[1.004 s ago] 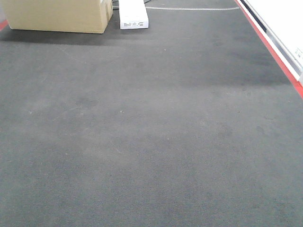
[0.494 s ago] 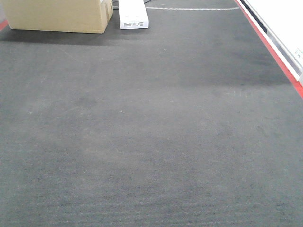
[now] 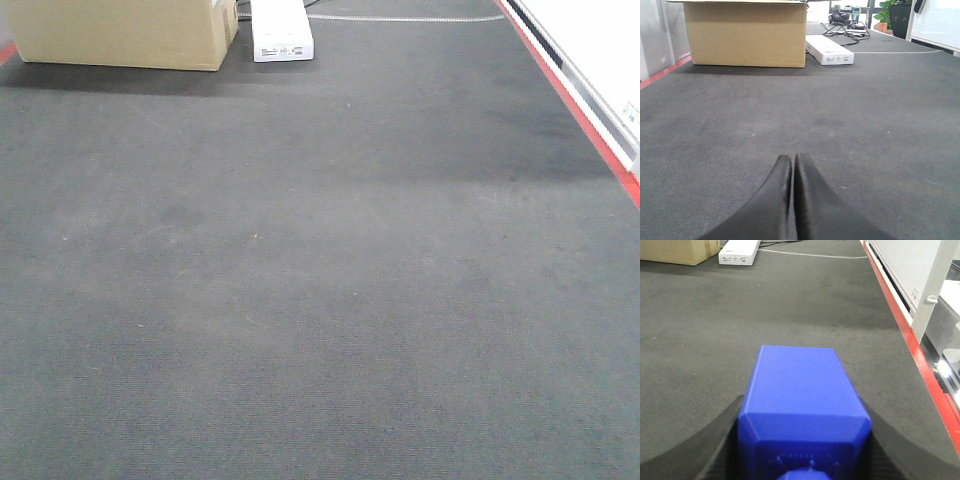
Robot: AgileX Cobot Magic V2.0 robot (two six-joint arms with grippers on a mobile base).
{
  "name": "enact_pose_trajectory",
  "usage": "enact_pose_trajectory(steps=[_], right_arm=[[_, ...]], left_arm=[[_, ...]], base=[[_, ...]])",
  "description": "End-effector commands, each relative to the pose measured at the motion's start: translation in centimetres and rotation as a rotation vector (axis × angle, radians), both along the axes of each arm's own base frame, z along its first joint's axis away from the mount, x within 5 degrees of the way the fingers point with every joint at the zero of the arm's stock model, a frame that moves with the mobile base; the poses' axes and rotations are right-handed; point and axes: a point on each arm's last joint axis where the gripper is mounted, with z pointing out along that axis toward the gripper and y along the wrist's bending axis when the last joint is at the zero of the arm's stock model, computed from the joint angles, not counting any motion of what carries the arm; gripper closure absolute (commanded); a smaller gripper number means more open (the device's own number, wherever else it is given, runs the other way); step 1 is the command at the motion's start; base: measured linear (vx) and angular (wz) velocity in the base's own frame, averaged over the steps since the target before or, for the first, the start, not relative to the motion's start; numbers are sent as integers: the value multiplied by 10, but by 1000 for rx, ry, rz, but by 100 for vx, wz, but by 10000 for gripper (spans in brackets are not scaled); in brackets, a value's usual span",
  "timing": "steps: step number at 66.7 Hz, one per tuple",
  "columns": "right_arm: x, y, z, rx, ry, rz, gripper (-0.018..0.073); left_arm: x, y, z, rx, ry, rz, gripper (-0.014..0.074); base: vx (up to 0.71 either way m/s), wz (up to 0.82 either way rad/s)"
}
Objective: Pour parts from conveyor to right shelf
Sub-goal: 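Lift the blue block off the conveyor with the right gripper, then drive the base away from the conveyor holding the block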
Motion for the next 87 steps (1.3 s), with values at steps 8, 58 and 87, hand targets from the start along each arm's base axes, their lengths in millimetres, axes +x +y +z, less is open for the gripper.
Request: enact_pose_trajectory(steps=[8, 58, 87], right_arm=[[2, 0, 14, -8, -82, -4, 564], [2, 0, 14, -8, -82, -4, 564], [2, 0, 14, -8, -83, -4, 564]], left_arm=[[1, -1, 13, -18, -81, -8, 602], [1, -1, 13, -18, -81, -8, 602], [1, -1, 13, -18, -81, -8, 602]], base=[[0, 0], [-11, -3], [-36, -24]])
